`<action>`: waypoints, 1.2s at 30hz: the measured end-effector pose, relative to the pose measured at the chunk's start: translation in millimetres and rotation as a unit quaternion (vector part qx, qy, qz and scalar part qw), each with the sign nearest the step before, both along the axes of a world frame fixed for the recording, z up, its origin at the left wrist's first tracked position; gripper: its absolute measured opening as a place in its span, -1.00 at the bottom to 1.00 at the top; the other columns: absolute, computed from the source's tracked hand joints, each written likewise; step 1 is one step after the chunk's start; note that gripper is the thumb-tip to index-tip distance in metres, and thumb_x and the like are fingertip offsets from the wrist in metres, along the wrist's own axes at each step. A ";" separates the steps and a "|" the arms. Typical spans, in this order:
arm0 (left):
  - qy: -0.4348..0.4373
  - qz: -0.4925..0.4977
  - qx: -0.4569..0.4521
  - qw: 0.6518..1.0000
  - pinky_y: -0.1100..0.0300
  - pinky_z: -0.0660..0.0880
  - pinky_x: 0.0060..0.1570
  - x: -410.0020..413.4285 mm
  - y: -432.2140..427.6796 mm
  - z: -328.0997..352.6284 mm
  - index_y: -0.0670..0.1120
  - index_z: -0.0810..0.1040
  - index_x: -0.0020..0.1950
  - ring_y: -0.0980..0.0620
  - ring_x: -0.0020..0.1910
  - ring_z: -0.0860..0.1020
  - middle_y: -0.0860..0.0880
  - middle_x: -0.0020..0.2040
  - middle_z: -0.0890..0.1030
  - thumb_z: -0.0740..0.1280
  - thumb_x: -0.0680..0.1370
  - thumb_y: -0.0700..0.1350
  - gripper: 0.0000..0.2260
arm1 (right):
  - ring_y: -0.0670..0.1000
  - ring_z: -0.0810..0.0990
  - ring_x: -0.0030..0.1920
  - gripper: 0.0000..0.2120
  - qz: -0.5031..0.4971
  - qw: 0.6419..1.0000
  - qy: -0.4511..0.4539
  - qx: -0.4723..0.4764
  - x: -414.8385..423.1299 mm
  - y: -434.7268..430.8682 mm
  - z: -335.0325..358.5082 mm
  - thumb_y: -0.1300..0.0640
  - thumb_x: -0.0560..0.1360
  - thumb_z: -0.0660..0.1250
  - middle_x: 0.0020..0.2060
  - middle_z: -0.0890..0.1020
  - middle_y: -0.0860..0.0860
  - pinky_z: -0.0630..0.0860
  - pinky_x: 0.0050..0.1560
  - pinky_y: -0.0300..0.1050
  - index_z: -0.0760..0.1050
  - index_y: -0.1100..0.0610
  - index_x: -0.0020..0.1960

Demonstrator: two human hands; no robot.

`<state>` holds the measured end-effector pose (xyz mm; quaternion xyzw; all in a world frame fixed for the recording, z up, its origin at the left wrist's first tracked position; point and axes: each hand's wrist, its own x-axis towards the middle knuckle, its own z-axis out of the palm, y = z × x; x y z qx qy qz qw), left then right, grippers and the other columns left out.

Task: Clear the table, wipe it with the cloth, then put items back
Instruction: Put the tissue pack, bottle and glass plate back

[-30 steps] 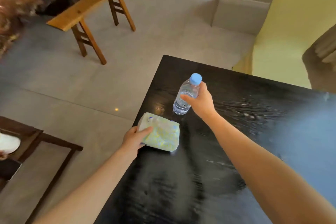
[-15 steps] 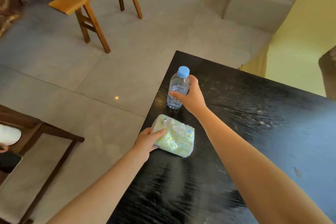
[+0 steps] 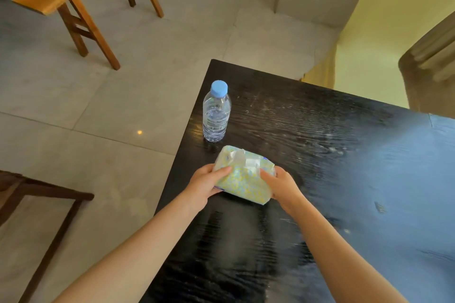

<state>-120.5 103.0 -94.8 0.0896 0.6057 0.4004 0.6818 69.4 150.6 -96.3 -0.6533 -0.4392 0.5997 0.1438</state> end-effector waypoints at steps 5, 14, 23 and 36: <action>0.036 0.005 -0.002 0.999 0.08 0.54 0.03 -6.0 11.9 1.2 -0.26 0.49 0.27 -0.11 0.08 0.57 -0.25 0.17 0.59 0.38 0.50 -0.22 -0.65 | 0.05 0.66 -0.01 -0.79 -0.030 0.998 -0.024 0.057 -3.9 13.3 0.1 0.04 0.51 0.25 -0.03 0.68 0.08 0.58 0.02 0.04 0.57 0.13 0.02; 0.057 -0.023 0.028 0.998 0.08 0.51 0.12 -1.4 7.4 3.4 -0.22 0.47 0.32 -0.06 0.11 0.55 -0.16 0.11 0.56 0.30 0.54 -0.27 -0.67 | 0.08 0.54 0.19 -0.39 -0.119 0.990 -0.031 0.072 -1.2 50.5 3.0 -0.08 0.55 0.20 0.22 0.55 0.13 0.44 0.28 0.01 0.13 0.12 0.51; 0.059 -0.080 0.026 0.995 0.01 0.42 0.30 32.7 23.5 13.9 -0.19 0.24 0.48 -0.08 0.29 0.44 -0.15 0.26 0.46 0.27 0.56 -0.28 -0.51 | 0.10 0.45 0.29 -0.54 0.075 0.987 -0.127 0.067 18.4 48.9 15.5 0.12 0.56 0.21 0.36 0.46 0.08 0.44 0.23 0.00 0.27 0.12 0.44; 0.149 -0.077 0.009 0.986 0.01 0.49 0.20 68.6 14.9 22.5 -0.04 0.21 0.51 -0.11 0.23 0.50 -0.15 0.25 0.46 0.25 0.56 -0.30 -0.46 | 0.13 0.36 0.41 -0.33 0.149 0.974 -0.146 0.084 58.6 33.8 27.7 0.17 0.51 0.31 0.47 0.29 0.13 0.35 0.37 -0.01 0.07 0.14 0.53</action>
